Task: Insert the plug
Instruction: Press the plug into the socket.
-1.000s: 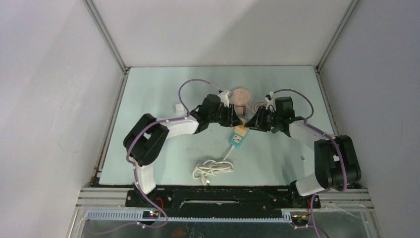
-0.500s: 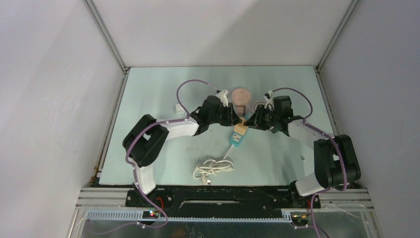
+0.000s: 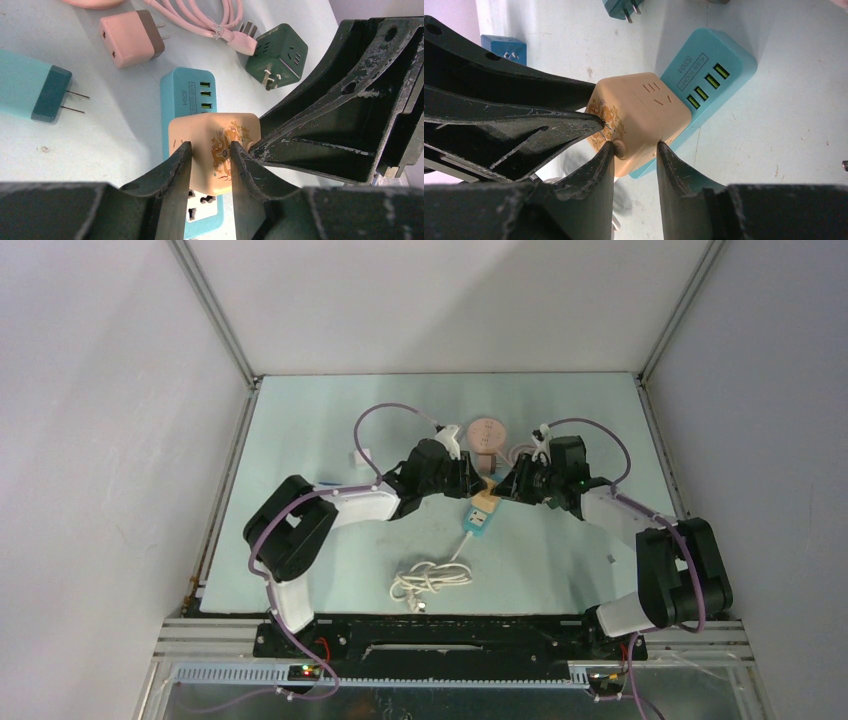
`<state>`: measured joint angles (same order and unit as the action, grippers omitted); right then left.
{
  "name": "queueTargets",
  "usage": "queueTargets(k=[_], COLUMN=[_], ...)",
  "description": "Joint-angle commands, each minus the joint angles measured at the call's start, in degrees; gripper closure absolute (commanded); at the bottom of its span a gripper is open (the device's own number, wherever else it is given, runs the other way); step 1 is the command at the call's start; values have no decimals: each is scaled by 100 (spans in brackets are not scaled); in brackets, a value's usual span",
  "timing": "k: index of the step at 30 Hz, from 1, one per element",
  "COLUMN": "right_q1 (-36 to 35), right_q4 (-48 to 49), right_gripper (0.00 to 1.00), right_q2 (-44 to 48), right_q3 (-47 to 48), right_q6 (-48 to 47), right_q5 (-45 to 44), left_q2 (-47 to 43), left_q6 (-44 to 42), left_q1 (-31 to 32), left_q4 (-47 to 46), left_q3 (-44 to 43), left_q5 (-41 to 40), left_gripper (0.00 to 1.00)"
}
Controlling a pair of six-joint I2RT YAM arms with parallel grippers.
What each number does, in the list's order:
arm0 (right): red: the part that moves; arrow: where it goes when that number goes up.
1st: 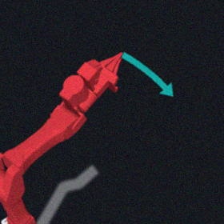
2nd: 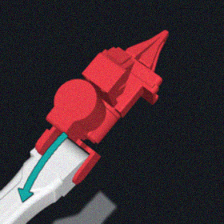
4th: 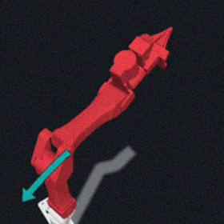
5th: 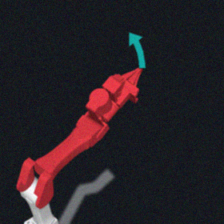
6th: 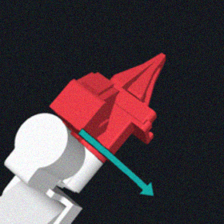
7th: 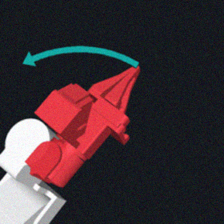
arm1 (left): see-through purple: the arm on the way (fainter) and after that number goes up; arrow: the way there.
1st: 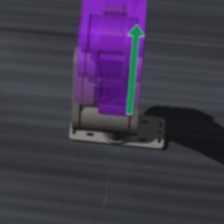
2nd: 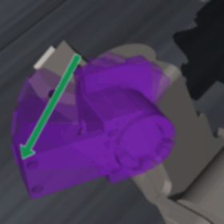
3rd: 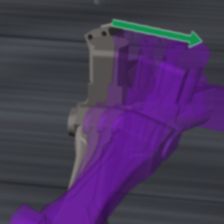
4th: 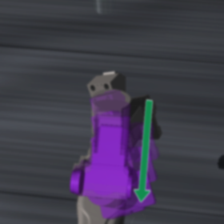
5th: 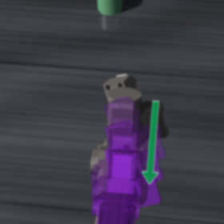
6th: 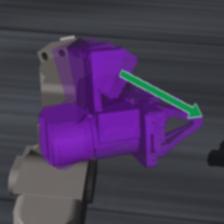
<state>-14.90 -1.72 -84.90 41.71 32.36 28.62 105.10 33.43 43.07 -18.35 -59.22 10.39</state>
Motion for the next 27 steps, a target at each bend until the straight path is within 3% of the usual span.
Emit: queueTargets(k=[1,20,23,27], right_q1=[-317,-782,-875,-989], right_q4=[-1497,-2230,-2401,-2588], right_gripper=[68,66,64,62], right_q2=[-658,-1152,-1121,-1047], right_q3=[-498,-29,52,138], right_q6=[-593,-611,-643,-664], right_q5=[-696,-1382,-1494,-1672], left_q2=[668,632,176,-616], left_q6=[-540,-519,-529,-564], left_q1=[13,0,5,-28], left_q4=[1765,1715,1659,1877], left_q3=[597,913,981,775], left_q5=[-701,-1022,-848,-683], left_gripper=[64,63,57,36])
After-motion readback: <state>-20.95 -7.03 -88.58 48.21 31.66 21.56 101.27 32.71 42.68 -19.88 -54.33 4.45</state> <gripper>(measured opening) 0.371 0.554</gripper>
